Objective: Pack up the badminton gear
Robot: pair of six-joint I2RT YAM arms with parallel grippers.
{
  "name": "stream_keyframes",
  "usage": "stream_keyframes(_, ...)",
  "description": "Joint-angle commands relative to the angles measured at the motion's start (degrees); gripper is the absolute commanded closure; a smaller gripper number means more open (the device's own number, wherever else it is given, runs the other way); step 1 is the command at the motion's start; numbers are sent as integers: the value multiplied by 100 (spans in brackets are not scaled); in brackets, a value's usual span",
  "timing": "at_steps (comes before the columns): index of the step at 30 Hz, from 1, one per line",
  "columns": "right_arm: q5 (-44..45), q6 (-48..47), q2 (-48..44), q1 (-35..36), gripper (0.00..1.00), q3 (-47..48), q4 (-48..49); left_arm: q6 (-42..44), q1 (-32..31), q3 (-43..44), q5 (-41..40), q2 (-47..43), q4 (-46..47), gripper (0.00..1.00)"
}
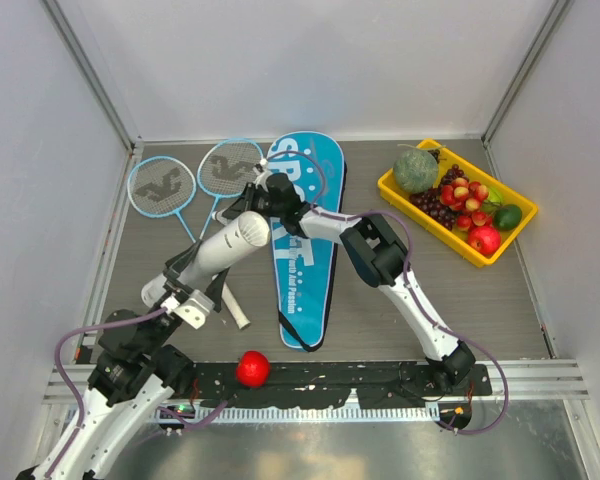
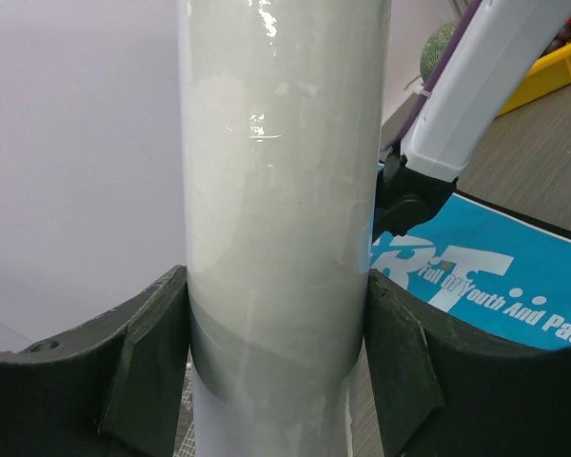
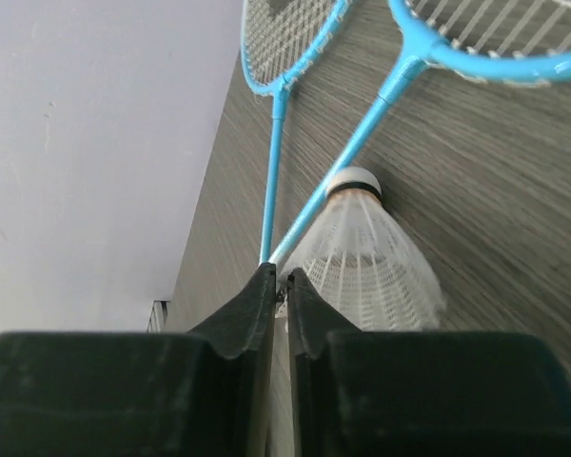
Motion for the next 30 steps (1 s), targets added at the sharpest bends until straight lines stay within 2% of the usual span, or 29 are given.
stream_keyframes(1,193,-175,-559,-98,93,-325,153,14,38,34,61,32,599,86)
stream_keyframes(9,246,-157,-2175,-378,95,-2100,883,14,38,8,0,102,599,86)
stream_keyframes(15,-79,-586,-3747,-686,95,-3507,1086,-47,29,-10,96,225,607,85)
stream_keyframes(23,61,-2545,-6014,-854,95,-4596,-1047,-135,29,34,272,542,564,85)
stream_keyframes(26,228,-3047,-6798,-845,95,-4852,-1725,-153,38,34,272,585,555,85)
stream_keyframes(28,325,-3364,-7631,-845,95,-5054,-2078,-153,38,17,272,629,546,85)
stream_keyframes(30,395,-3611,-7993,-845,95,-5230,-2446,-153,38,34,299,717,528,85)
